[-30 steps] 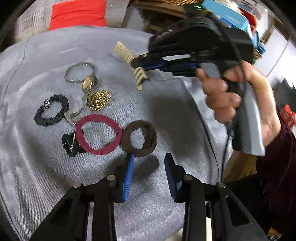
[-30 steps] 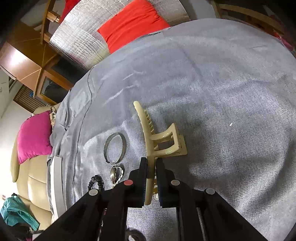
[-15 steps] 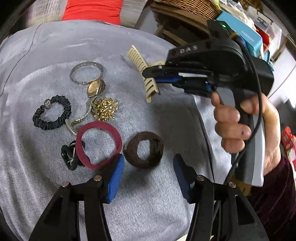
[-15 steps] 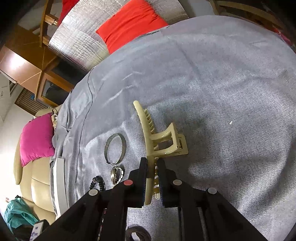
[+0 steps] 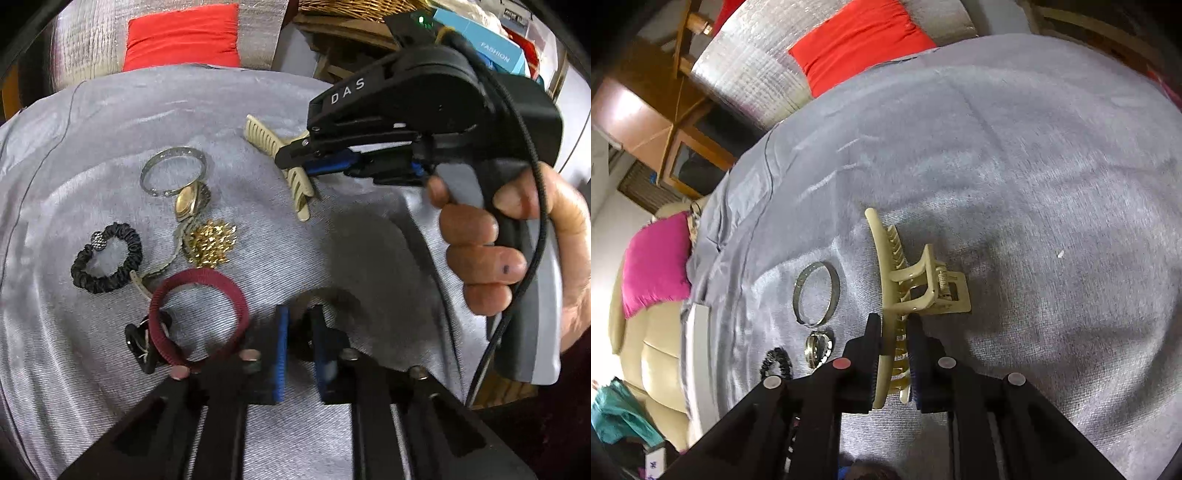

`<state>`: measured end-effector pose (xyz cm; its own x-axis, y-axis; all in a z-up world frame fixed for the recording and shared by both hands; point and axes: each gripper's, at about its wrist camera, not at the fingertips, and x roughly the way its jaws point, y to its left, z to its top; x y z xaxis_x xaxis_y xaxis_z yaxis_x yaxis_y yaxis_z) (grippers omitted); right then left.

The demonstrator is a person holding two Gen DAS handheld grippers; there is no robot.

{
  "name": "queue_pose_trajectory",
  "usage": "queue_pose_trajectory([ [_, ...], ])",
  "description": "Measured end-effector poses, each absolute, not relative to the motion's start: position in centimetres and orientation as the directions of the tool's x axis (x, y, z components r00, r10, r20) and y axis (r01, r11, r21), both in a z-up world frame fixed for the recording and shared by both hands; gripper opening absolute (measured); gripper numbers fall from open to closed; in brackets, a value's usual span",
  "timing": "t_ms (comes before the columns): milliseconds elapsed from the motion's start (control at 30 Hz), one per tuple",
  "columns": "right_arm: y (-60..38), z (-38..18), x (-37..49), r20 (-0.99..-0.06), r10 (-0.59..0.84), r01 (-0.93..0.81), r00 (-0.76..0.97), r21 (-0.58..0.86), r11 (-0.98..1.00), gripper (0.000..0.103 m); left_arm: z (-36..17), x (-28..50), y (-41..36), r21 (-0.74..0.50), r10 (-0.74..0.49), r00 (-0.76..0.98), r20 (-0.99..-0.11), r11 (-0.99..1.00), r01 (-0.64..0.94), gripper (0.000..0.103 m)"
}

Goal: Organize jewelry
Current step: 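Grasp the brown hair tie with the left tool, then carry the brown hair tie with the left tool while the right tool carries the clip to the white tray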

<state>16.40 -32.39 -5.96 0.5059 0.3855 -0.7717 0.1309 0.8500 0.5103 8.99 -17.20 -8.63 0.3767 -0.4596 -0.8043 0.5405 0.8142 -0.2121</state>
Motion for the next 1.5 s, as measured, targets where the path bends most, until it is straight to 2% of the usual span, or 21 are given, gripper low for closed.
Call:
queue_pose_trajectory([
  [233, -31.4, -5.2, 16.1, -0.785, 0.346, 0.1, 0.513, 0.455, 0.885, 0.008, -8.3, 7.6, -16.5, -0.209, -0.475, 0.373, -0.797, 0.796, 0.568, 0.008],
  [567, -31.7, -4.0, 15.1, -0.74, 0.407, 0.081, 0.536, 0.524, 0.848, 0.009, -5.7, 5.6, -13.1, -0.246, -0.522, 0.397, -0.755, 0.787, 0.566, 0.008],
  [867, -30.7, -2.1, 13.8, -0.683, 0.442, 0.034, 0.582, 0.563, 0.826, 0.009, -4.0, 5.3, -7.4, -0.239, -0.506, 0.483, -0.714, 0.825, 0.511, 0.008],
  [1133, -27.4, -0.7, 13.2, -0.627, 0.486, -0.045, 0.609, 0.584, 0.811, 0.009, -1.5, 5.3, 0.5, -0.197, -0.377, 0.65, -0.66, 0.922, 0.334, 0.008],
  [1500, -18.7, -0.1, 12.9, -0.584, 0.578, -0.176, 0.571, 0.6, 0.781, 0.009, -0.6, 3.9, 11.8, -0.134, -0.076, 0.781, -0.62, 0.991, -0.009, 0.008],
])
